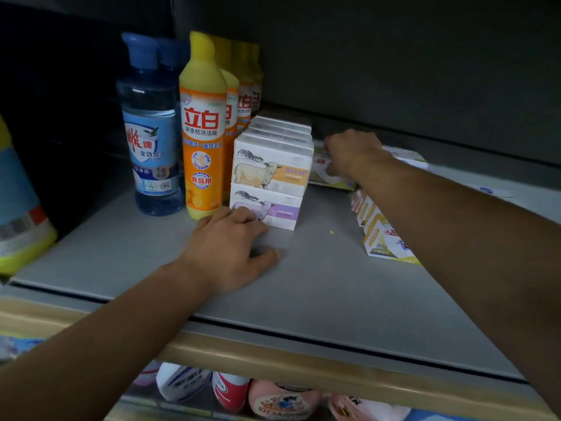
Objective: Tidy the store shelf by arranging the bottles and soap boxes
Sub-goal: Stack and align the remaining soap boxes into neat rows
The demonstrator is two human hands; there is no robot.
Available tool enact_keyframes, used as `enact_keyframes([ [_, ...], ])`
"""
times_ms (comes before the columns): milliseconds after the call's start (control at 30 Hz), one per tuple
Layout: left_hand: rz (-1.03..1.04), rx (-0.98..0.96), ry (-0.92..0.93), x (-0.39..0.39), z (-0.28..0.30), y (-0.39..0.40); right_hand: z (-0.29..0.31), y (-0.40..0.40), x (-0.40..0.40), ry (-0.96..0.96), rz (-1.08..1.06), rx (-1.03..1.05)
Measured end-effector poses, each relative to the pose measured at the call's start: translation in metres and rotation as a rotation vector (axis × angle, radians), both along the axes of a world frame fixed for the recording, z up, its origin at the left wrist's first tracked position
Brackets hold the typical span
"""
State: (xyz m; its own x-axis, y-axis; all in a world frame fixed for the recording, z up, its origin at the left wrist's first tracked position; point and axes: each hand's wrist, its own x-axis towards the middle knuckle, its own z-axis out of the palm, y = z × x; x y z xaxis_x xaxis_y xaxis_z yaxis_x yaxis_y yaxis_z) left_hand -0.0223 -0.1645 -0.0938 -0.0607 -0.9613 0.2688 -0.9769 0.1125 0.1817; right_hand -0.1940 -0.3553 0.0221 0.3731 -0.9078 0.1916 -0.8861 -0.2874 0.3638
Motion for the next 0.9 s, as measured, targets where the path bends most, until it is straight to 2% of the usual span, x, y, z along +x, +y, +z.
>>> enact_keyframes([
  [133,0.000,0.009,0.002,0.001,0.001,0.000,-0.023,-0.002,0.002,-0.008,-0.018,0.056],
  [200,0.004,0.020,0.000,0.000,0.002,0.001,-0.033,0.003,0.003,-0.100,0.016,-0.013],
  [233,0.005,0.023,-0.002,-0.001,0.003,0.001,-0.039,0.007,0.003,-0.201,0.050,-0.085],
  [300,0.005,0.025,-0.004,-0.001,0.003,0.002,-0.054,0.020,0.002,-0.529,0.116,-0.210],
  [367,0.013,0.029,0.008,-0.003,0.004,0.003,-0.071,0.031,0.001,-0.854,0.097,-0.159],
  [400,0.016,0.031,0.022,-0.003,0.005,0.004,-0.079,0.034,0.001,-0.927,0.053,-0.087],
  [500,0.016,0.043,0.031,-0.004,0.007,0.005,-0.095,0.026,-0.002,-0.953,-0.028,0.112],
  [900,0.035,0.026,0.043,-0.003,0.004,0.002,-0.087,-0.043,0.014,-1.093,-0.056,0.302],
])
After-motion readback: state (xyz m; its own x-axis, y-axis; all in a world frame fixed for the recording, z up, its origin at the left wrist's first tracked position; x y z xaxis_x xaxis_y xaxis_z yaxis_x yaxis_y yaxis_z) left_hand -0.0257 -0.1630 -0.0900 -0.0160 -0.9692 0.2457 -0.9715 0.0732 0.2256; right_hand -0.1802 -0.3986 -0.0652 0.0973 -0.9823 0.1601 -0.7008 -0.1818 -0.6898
